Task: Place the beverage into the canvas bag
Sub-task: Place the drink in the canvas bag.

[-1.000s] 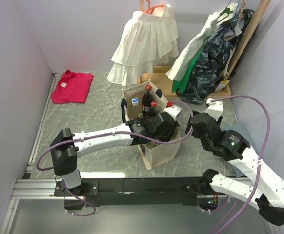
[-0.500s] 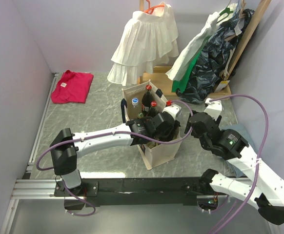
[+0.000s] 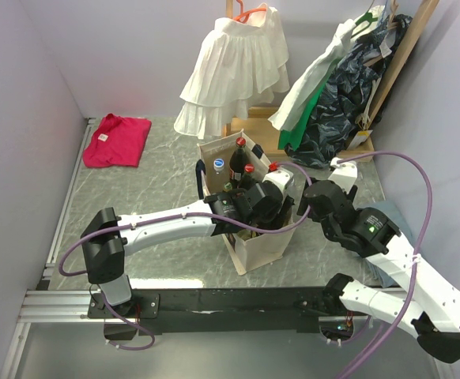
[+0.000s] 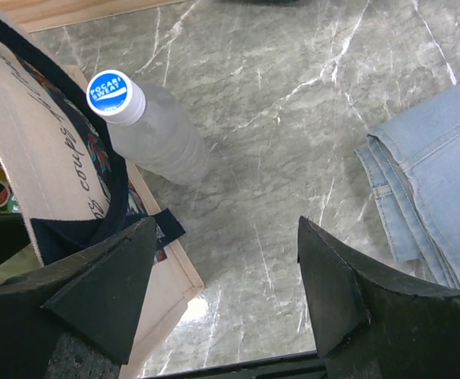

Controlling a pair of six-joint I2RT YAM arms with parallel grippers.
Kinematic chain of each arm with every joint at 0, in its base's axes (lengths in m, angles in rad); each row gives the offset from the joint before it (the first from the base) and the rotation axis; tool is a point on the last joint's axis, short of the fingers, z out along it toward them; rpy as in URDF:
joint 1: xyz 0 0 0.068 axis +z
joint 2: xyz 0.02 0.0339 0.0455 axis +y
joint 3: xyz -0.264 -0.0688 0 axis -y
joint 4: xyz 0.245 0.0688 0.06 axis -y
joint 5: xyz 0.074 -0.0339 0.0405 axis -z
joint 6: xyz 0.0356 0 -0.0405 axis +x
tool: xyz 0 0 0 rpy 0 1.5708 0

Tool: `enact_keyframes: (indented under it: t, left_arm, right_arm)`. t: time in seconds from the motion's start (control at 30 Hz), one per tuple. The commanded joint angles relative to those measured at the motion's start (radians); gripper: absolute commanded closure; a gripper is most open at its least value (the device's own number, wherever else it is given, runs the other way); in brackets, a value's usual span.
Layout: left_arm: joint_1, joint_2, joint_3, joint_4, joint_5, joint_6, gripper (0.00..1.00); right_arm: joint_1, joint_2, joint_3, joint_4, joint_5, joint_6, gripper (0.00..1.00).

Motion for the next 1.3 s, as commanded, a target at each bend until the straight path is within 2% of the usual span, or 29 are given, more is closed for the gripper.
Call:
enact_keyframes:
  t: [0.0,0.3,0.33,1.27]
  left_arm:
    - [-0.009,-0.065,-0.008,0.072,0.001,0.015,0.18]
    - [-0.007,-0.07,0.007,0.044,-0.056,0.021,0.01]
    - [-0.007,-0.078,0.006,0.047,-0.056,0.022,0.03]
    - [-0.007,-0.158,0.098,-0.036,-0.138,0.027,0.04]
  right_arm:
    - [-0.007,0.002,0.028,0.029,0.021,-0.006,0.21]
    - [-0.007,-0.005,0.027,0.027,0.021,0.001,0.21]
    - [-0.007,-0.007,0.028,0.027,0.021,0.001,0.21]
    - [-0.01,-0.031,0.022,0.03,0.004,0.019,0.2]
